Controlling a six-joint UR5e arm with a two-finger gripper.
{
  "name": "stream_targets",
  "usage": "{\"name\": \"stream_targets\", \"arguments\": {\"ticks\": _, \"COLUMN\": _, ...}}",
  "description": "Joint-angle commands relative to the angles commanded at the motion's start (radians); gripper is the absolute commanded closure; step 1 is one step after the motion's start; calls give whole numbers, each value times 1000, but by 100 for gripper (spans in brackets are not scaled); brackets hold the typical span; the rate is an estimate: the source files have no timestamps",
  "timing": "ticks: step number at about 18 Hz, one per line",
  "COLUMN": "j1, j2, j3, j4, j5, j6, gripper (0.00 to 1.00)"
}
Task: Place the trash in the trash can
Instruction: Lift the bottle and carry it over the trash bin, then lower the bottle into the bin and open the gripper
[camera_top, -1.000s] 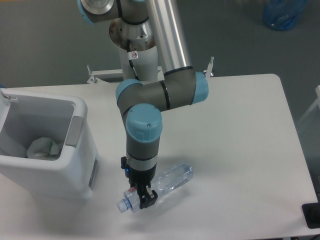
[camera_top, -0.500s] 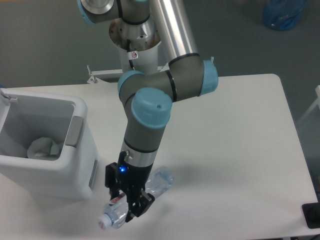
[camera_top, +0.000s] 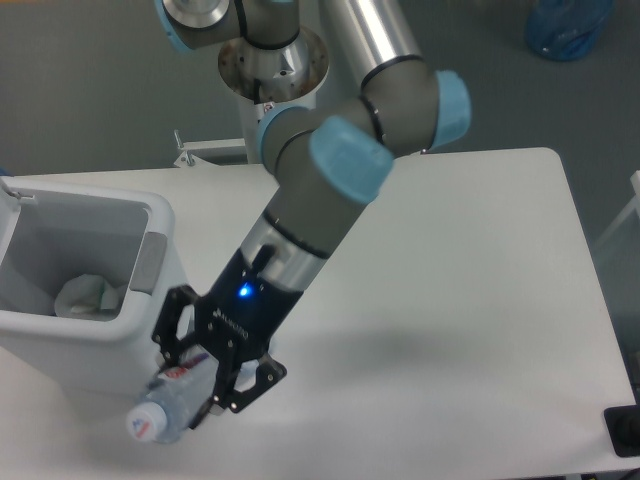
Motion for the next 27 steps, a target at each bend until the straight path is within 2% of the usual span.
{"name": "stream_targets", "arguments": {"ticks": 3, "j1": 20, "j2": 26, "j3": 3, "j4": 0, "j5": -75, "j6": -11, "gripper": 40}}
{"name": "stream_targets", "arguments": {"ticks": 7, "j1": 40, "j2": 64, "j3": 5, "j4": 0, "j5": -111, "j6": -20, "gripper": 40}}
{"name": "stream_targets", "arguments": {"ticks": 10, "j1": 51, "j2": 69, "j3": 5, "j4": -2, "j5": -245, "j6": -50, "gripper": 40}}
{"name": "stream_targets", "arguments": {"ticks": 12, "j1": 46, "j2": 71, "j3": 3, "j4": -2, "j5": -285, "j6": -83, "gripper": 40}}
{"name": "stream_targets", "arguments": {"ticks": 24, "j1": -86, "j2": 77, "j3": -34, "j4": 2, "j5": -289, "j6": -75, "gripper": 39}}
{"name": "stream_targets", "arguments": {"ticks": 27, "j1": -112, "j2": 77, "j3": -79, "j4": 3, "j5": -290, "j6": 24, "gripper": 39}}
